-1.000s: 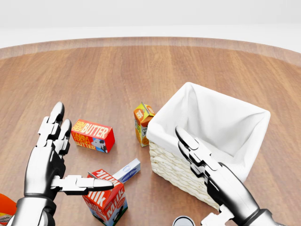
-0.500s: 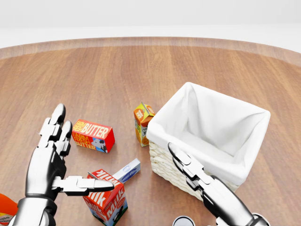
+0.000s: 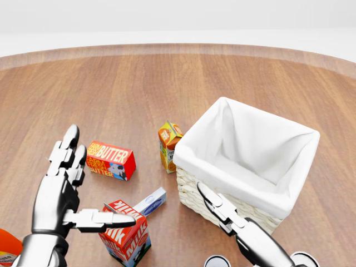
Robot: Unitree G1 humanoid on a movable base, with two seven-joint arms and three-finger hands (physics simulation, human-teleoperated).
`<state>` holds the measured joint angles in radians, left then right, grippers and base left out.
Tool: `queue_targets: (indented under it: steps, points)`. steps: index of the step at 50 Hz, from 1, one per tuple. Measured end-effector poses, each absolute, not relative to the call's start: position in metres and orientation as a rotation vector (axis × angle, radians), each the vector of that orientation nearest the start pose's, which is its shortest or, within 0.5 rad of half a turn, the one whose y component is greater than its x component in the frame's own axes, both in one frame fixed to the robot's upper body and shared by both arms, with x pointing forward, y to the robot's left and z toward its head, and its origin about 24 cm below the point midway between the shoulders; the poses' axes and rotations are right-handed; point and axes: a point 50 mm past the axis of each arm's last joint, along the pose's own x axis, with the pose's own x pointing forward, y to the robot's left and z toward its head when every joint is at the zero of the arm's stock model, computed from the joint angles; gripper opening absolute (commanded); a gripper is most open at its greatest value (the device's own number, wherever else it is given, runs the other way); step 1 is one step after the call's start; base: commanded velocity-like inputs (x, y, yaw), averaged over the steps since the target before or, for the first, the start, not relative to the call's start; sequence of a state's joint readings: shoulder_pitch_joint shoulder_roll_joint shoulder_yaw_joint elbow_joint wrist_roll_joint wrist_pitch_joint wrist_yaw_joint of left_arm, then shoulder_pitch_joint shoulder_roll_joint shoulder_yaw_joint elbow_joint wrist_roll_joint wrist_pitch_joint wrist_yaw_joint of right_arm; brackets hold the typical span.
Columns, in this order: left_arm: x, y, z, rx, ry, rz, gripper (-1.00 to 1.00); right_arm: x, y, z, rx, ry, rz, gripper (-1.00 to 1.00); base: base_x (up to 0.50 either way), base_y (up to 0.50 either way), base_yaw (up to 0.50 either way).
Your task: Pick up the tomato sauce, and put it in the basket.
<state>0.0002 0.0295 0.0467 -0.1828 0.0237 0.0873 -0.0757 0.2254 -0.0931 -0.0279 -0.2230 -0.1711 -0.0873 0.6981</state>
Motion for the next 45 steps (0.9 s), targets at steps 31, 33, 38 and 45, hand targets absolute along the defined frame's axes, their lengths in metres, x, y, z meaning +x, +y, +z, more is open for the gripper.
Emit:
queue_targets:
  steps: [31, 33, 38, 45]
  points:
    - [0.252, 0.161, 0.076, 0.059, -0.094, -0.029, 0.95, 0.204, -0.155, 0.023, -0.296, 0.117, 0.635, 1.0, 0.0, 0.0, 0.0]
    - [0.252, 0.161, 0.076, 0.059, -0.095, -0.029, 0.95, 0.205, -0.155, 0.021, -0.296, 0.126, 0.635, 1.0, 0.0, 0.0, 0.0]
    - [0.252, 0.161, 0.076, 0.059, -0.095, -0.029, 0.95, 0.206, -0.156, 0.016, -0.295, 0.146, 0.637, 1.0, 0.0, 0.0, 0.0]
    - [0.252, 0.161, 0.076, 0.059, -0.093, -0.029, 0.95, 0.207, -0.158, 0.011, -0.294, 0.17, 0.638, 1.0, 0.0, 0.0, 0.0]
